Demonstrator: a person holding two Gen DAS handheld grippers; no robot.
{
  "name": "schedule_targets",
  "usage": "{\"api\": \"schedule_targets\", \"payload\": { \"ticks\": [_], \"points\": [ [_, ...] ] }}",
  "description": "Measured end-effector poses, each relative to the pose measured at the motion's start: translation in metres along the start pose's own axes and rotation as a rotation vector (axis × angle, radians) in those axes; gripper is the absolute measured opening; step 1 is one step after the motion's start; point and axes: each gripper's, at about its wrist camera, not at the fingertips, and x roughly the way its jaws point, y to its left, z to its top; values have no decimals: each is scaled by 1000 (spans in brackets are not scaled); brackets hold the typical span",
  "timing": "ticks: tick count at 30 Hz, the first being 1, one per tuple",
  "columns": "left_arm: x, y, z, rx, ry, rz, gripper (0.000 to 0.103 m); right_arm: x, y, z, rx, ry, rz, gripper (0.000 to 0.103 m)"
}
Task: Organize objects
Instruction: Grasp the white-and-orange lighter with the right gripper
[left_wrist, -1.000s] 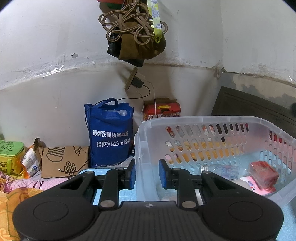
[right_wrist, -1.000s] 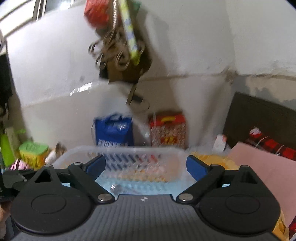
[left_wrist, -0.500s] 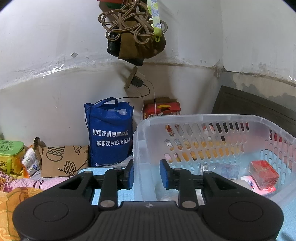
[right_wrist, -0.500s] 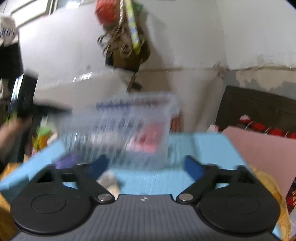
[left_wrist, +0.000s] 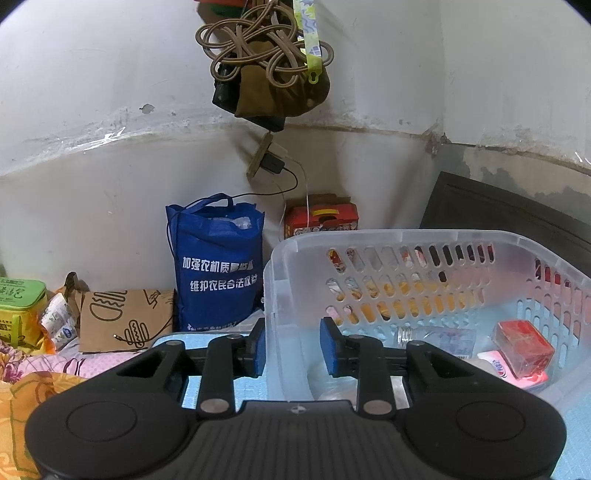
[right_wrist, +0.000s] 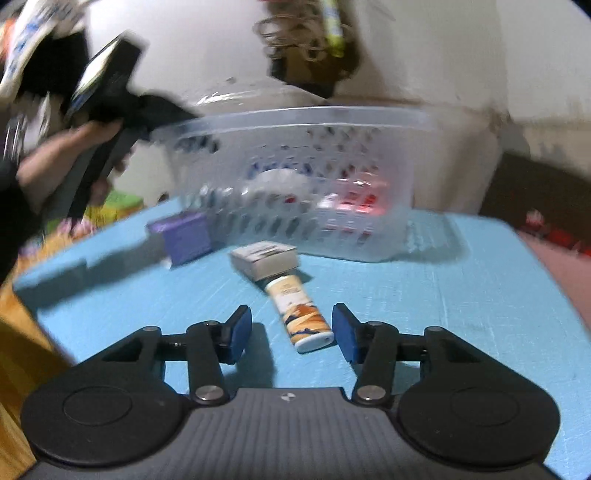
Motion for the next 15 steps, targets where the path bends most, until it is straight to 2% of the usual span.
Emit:
{"api": "schedule_targets", "payload": {
  "ticks": [1,2,3,10,15],
  "points": [
    [0,0,0,1,0,0,33,0,3,-1,-3,-3,6,45],
    [0,0,0,0,0,-1,33,0,5,0,1,-1,22,33],
    [0,0,0,0,0,0,33,0,5,1,1,2,37,27],
    [0,0,0,-5,0,-3,33,-11,7,2,16,9,-3,27],
    [0,0,-1,-6,0,-4,33,-27,-5,-1,66,-10,-27,27]
  ]
}}
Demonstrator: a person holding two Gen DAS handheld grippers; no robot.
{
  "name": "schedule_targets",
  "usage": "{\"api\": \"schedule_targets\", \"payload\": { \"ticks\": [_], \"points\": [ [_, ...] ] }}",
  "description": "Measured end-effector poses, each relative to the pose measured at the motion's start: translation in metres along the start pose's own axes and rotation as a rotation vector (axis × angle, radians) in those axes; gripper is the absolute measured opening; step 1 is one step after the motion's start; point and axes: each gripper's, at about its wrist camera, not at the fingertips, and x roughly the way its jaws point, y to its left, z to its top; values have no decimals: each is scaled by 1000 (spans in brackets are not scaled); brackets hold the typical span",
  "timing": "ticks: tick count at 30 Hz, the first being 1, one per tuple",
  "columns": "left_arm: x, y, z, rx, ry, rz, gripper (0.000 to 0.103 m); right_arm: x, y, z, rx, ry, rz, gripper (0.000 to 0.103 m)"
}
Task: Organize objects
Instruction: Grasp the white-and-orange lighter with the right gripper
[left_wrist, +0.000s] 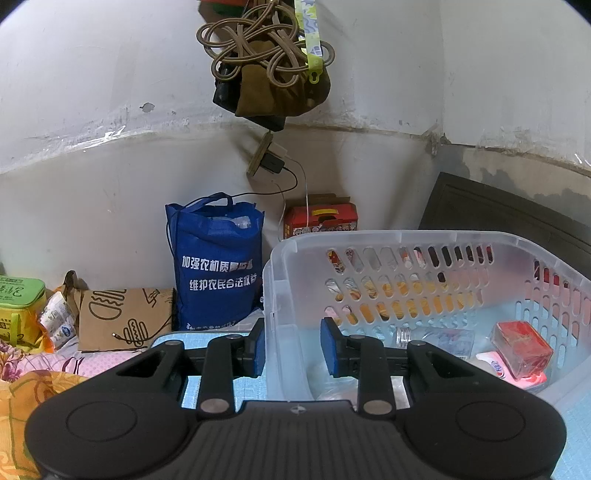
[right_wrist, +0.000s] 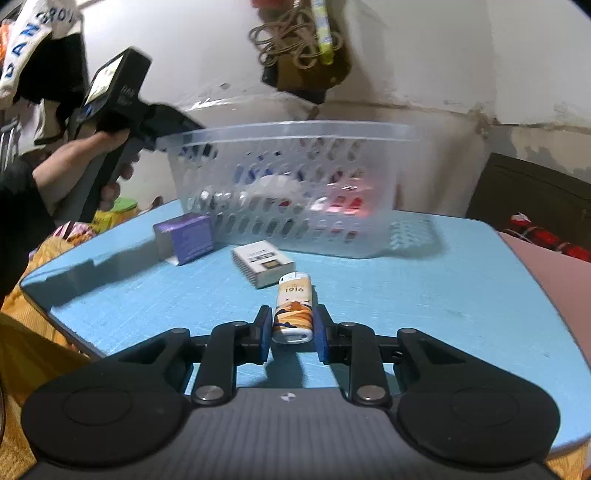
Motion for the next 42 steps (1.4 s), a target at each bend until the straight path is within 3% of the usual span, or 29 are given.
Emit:
{"api": "schedule_targets", "payload": {
  "ticks": [6,21,35,42],
  "points": [
    [0,0,0,3,0,4,33,-3,-14,-4,71,-6,-8,27],
    [1,0,-1,3,0,5,33,-18,-16,15,67,-85,-21,25],
    [0,0,-1,2,0,4,33,1,-21,-2,90,41,11,24],
    [1,0,-1,3,0,5,34,5,-14,1,35,70,24,24]
  ]
}}
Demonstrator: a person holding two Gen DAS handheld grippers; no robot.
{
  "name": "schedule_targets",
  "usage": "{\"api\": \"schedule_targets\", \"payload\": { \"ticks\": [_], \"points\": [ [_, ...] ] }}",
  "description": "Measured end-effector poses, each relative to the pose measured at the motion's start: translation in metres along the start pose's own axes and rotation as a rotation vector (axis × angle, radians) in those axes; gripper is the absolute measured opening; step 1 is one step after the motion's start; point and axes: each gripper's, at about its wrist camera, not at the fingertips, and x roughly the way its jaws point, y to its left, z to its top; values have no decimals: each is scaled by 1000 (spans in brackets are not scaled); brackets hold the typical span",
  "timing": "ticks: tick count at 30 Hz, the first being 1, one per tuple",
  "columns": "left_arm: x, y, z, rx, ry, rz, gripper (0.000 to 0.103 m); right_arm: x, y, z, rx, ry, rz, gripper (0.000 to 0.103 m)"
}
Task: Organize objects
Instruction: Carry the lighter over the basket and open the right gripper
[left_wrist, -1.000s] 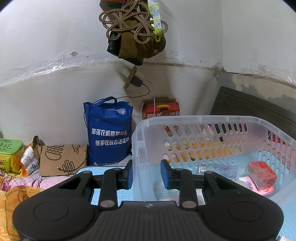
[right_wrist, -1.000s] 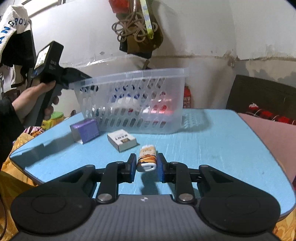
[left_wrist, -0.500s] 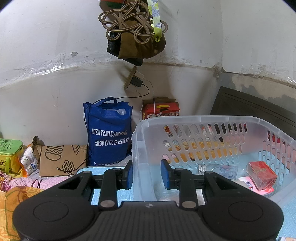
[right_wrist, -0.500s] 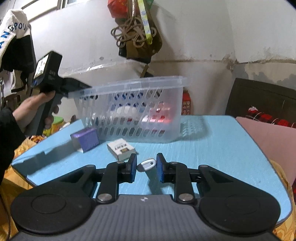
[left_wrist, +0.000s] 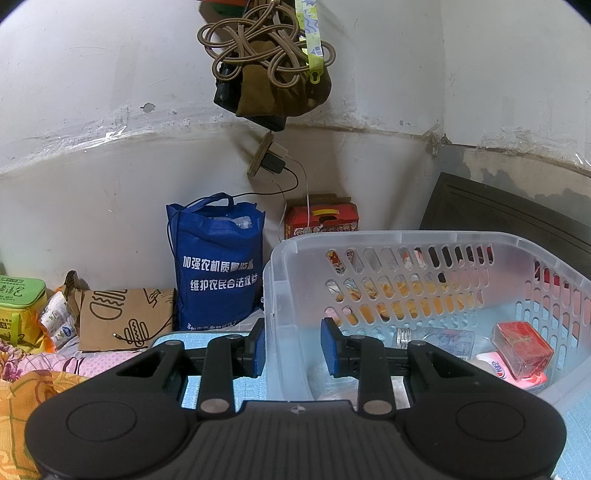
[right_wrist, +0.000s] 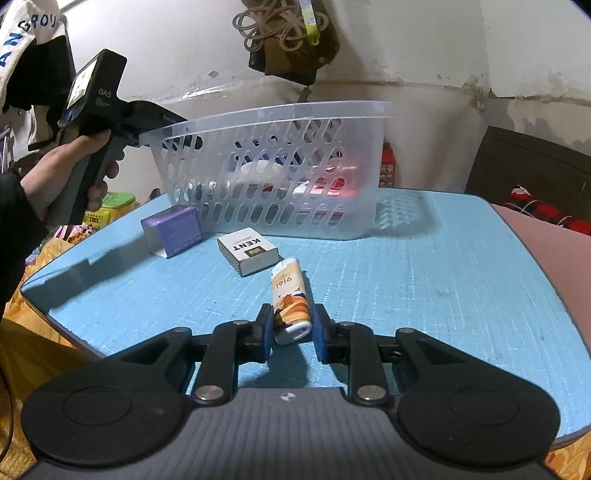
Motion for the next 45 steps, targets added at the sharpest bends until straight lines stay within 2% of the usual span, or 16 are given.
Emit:
{"api": "schedule_targets", "payload": {
  "ticks": [6,20,25,31,32,34,37,40,45],
  "points": [
    [0,0,0,0,0,1,35,-4,15,4,-61,-19,-3,23],
    [-1,0,1,-4,-1,5,35,-17,20,17,-89,-84,-20,22],
    [-1,0,0,-4,-1,5,35,-42,24,40,-124,-171,-36,22],
    [-1,-1,0,-4,-1,3,35,-71,32,89,-186,-320,-48,22],
    [-1,0,0,-5,0,6,35,-69,33,100,-197,-337,-54,22],
    [-1,-1,-1,-7,1,4,35,-62,32,123,-199,-361,-50,14],
    [-1,-3,-1,-7,5,2,35,-35,31,162,-203,-360,-33,13],
    [0,-1,-2,-15,7,1,35,7,25,187,-201,-288,-21,13],
    [0,1,-3,-19,3,-5,37,63,15,192,-184,-164,-18,12]
  ]
}}
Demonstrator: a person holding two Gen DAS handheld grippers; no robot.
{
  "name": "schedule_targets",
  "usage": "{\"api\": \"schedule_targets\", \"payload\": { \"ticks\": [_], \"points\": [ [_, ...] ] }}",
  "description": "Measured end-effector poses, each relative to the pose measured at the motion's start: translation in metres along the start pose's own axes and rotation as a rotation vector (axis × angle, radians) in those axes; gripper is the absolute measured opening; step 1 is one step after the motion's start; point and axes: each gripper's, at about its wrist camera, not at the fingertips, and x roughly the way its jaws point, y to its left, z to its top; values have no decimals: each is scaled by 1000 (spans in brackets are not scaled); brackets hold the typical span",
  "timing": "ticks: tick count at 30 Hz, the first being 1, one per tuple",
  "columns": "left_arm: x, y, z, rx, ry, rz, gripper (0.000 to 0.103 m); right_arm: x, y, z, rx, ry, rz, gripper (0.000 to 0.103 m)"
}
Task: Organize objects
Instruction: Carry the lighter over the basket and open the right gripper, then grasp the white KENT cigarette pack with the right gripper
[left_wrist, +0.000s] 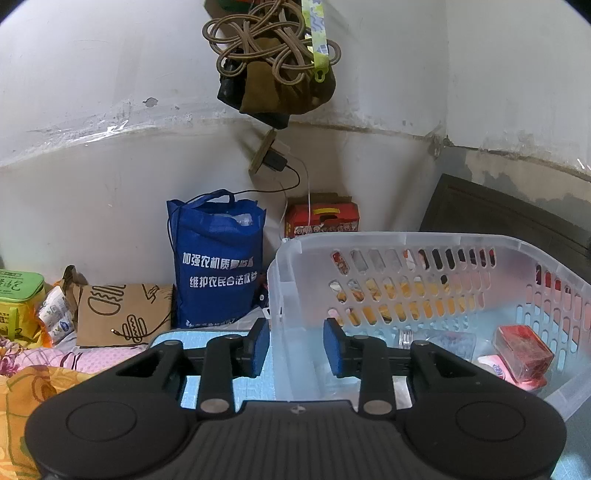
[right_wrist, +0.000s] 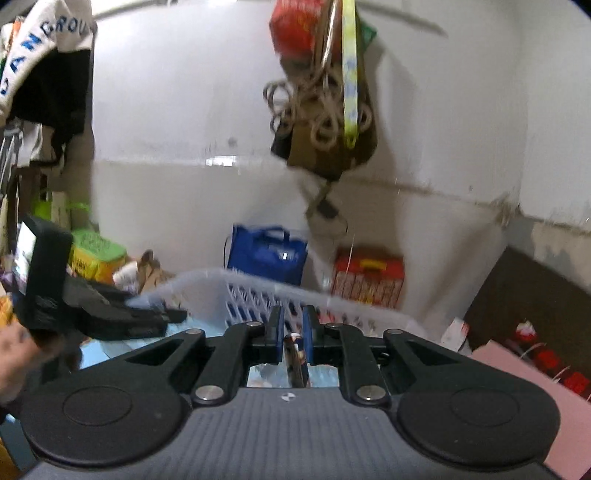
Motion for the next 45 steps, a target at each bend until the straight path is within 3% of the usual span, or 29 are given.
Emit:
{"api": "schedule_targets", "payload": {
  "ticks": [4,8,10,16,21,22,23,24,26,28,29,32,36,39,43,45],
  "points": [
    [1,-1,1,4,-2,6,37,18,-3,-3,-1,9,-18,12],
    [1,-1,1,3,-2,6,38,21,-5,15,7,-14,-16,12],
    [1,-1,1,4,-3,9,40,28,-9,25,17,-8,-15,1],
    [1,-1,1,5,-3,10,42,53,-20,25,50,63,-45,1],
    [2,3,1,2,-3,0,42,48,-24,14,75,78,-35,3],
    [2,3,1,2,-2,-1,42,40,-22,9,74,70,-27,7],
    [2,3,2,2,-1,-2,42,30,-19,4,75,37,-31,31],
    [2,3,2,3,-2,-3,42,19,-17,-1,74,5,-41,64],
    [2,4,2,2,0,-4,42,-8,-11,-14,85,-70,-56,90],
    [2,4,3,3,-1,-4,42,-44,-2,-37,84,-144,-67,95],
    [2,4,3,4,-1,-3,42,-54,2,-47,89,-157,-67,103],
    [2,3,3,4,-2,1,44,-71,18,-87,104,-139,-49,103],
    [1,2,3,3,2,7,44,-44,36,-125,68,39,-42,103],
    [0,2,3,3,2,9,44,-15,38,-134,87,189,2,102],
    [0,2,3,3,2,9,45,-1,29,-130,147,270,81,92],
    [0,2,3,8,-1,15,46,4,32,-129,136,297,94,81]
  ]
}}
